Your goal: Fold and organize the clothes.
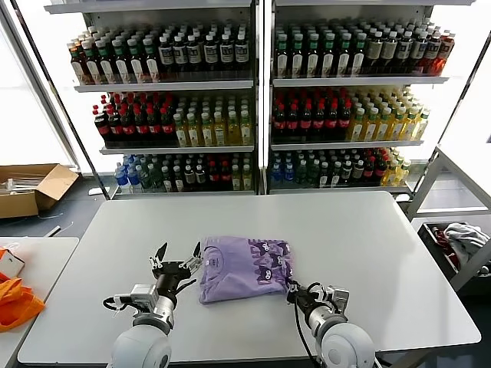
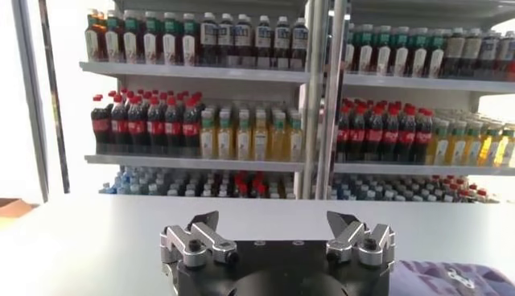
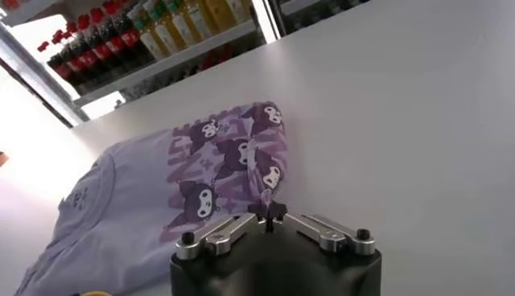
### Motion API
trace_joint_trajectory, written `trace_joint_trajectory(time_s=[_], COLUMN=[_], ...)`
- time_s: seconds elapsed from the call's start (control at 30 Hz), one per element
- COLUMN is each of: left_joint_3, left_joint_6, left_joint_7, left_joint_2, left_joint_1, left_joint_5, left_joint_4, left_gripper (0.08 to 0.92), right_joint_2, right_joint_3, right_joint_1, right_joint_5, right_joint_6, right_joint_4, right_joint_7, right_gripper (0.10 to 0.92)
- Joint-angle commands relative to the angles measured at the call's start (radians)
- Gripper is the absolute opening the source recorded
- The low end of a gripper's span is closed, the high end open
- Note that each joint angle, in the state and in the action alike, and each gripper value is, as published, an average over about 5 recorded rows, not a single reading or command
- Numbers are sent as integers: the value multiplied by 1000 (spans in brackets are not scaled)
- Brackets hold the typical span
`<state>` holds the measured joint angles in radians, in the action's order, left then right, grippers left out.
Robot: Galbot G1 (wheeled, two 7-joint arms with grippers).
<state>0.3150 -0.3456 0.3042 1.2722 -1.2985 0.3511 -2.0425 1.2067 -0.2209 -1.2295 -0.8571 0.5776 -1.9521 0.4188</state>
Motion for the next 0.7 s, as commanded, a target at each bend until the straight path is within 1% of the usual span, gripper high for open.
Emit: trace_joint_trajectory(time_s=[0.03,0.1,0.17,0.33,0.4,0.57,0.7], left_joint_3=[1,0,-1,-1,-3,-9,-9], left_joint_6=[-8,-8,-8,-12,-12,-11,-10], left_joint_7=[2,2,2,2,1,-1,-2], left_joint_2=[1,2,5,16,22,43,51], left_joint_1=[-20,-25,-30,-46,-54,-71,-72], left_joint_5=[-1,-1,-2,-4,-6,-12,-18], left_joint_4=[-28,-32,-34,-47,-52,-64,-66], left_gripper=[823,822,823,823,823,823,822], right_joint_2=[-79,-91,-96,-82,-78,-56,-42], right_joint_3=[-142,-156,-167,-193,-190,-137,-110], right_joint_1=[-9,-25,-44,-92,-96,-67,-68], right_joint_5=[84,125,156,170,181,262,257], right_joint_6=[3,3,2,3,2,1,1], right_joint_4=[30,26,1,-149,-186,-163,-130], right_joint_7=[-88,-117,-138,-148,-150,-150,-133], right_gripper=[121,132,167,295,364,529,642])
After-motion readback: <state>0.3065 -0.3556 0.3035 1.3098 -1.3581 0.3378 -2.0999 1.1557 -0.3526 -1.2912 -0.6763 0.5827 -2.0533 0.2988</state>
